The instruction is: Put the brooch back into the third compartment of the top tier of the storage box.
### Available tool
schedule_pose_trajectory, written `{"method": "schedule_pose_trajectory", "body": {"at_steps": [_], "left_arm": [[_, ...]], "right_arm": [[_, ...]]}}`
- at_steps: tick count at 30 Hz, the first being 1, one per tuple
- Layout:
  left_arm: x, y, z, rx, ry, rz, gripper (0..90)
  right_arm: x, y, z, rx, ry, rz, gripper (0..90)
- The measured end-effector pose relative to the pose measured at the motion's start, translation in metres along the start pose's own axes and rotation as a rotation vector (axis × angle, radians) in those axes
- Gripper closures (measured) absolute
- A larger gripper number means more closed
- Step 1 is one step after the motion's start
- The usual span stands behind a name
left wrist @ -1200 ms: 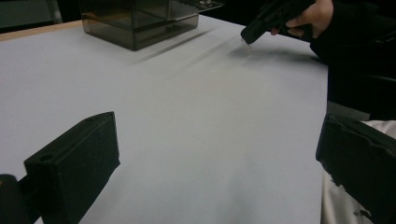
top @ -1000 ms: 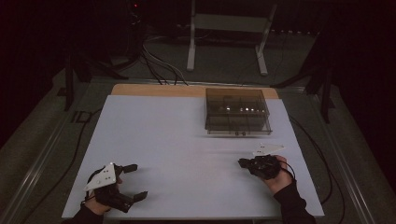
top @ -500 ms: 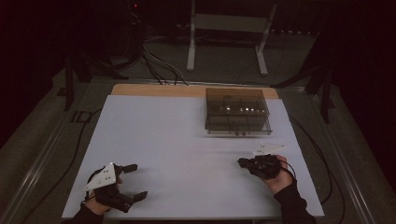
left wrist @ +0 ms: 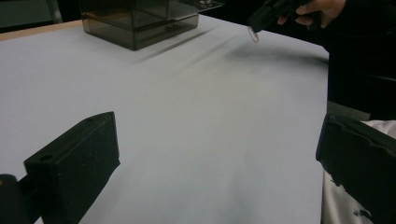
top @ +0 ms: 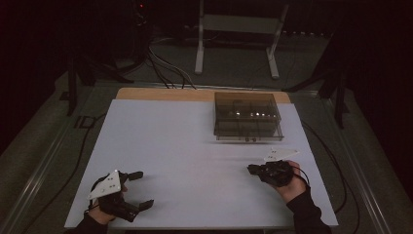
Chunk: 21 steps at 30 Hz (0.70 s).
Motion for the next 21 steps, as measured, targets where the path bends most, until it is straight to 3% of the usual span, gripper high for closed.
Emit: {"method": "schedule_pose_trajectory", "body": {"at_steps": [21], "left_arm": [[-0.001,0.0,0.0,0.0,-0.004,0.003,0.5]], "right_arm": [[0.013,-0.002,-0.006,-0.009,0.017,-0.03,85.9]]}}
Point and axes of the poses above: each handheld gripper's, and its own axes: z roughly forward along the jaws, x roughly out of its top, y roughly to its right, the point moved 7 cm from there along z, roughly forward along the jaws, and after that the axes turned 7 degrees about y, right-handed, at the moved point
